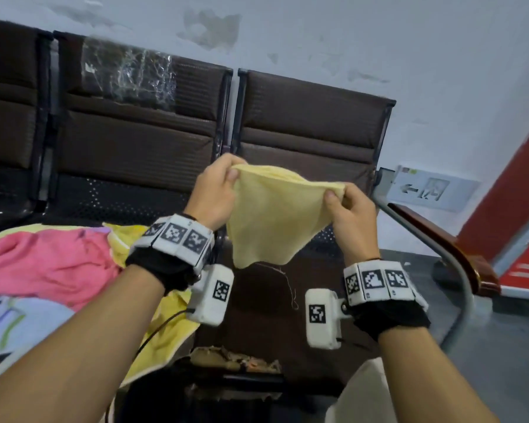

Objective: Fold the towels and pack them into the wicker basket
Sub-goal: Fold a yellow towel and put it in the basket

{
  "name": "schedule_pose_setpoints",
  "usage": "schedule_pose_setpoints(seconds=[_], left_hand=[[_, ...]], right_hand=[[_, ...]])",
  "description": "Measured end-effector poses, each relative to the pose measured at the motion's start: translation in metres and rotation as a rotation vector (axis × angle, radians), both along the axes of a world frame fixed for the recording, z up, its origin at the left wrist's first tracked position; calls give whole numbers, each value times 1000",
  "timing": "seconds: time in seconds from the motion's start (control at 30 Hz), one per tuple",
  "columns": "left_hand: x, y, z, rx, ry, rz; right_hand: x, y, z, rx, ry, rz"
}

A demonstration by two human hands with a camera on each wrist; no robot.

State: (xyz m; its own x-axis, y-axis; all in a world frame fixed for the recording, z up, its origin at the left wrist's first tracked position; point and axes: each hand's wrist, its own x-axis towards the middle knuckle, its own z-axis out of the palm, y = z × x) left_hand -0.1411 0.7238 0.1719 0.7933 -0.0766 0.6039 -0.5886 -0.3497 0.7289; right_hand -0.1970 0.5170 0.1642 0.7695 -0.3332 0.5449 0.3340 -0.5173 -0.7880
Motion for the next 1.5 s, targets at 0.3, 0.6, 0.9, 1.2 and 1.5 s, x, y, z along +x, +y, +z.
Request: schedule_pose_setpoints(seconds=[0.3,0.6,0.9,1.2,1.5], left_hand=[[-97,17,-147,138,352,-189],[-60,15,-176,196,388,-133],[44,-18,-189,252,414,-56],[38,-7,-214,505,594,-88],[-25,-4,-206,977,449,-439]], right_hand=[[-95,-3,-135,42,372,15],[-63,-15,-164,-50,492,-45],[31,-38,-174,-155,649,-73],[17,-45,-177,-578,792,267],[-23,-29,-180,-920,865,477]])
